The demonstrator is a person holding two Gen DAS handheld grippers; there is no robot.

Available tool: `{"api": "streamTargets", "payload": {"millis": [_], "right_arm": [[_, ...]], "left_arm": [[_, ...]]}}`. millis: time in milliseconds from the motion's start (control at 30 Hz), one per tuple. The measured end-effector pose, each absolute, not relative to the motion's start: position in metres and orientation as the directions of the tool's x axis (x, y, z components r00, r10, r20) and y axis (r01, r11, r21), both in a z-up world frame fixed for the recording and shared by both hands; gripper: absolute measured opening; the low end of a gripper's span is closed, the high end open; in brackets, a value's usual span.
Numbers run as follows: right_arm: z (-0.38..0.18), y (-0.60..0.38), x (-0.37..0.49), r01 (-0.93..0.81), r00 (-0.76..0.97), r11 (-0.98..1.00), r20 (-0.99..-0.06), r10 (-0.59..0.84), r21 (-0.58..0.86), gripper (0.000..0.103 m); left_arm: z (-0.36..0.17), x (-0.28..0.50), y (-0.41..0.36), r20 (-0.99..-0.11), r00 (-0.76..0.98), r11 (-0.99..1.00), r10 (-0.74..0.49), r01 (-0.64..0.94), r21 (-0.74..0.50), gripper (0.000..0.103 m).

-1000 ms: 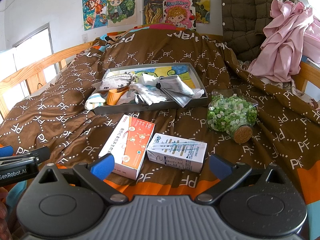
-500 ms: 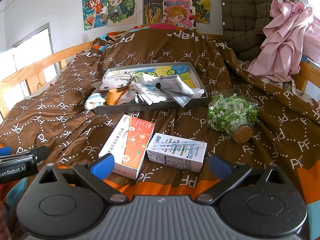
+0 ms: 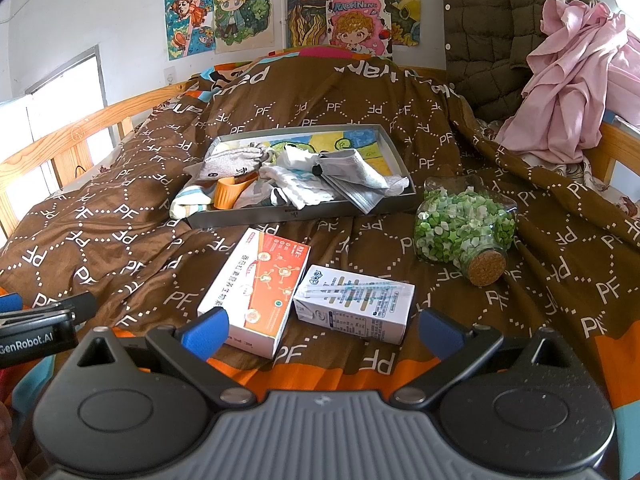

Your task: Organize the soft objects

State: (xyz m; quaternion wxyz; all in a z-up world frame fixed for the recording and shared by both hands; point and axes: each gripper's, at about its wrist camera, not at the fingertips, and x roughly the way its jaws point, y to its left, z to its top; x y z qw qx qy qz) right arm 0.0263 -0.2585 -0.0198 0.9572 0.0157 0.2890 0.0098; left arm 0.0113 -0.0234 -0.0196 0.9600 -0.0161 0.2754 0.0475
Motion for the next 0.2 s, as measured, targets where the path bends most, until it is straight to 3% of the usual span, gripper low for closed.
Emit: {"api": "streamTargets", "payload": {"millis": [200], "right_arm": [[-0.0197,-0.2585,0.0263,-0.01,0.832,0.999,-0.553,0.028,0.036,0.103]], "left_arm": [[-0.0174,0.0147,-0.0263,-0.526,0.847,0.996,0.077,-0.092,-0.003,0.102]]}}
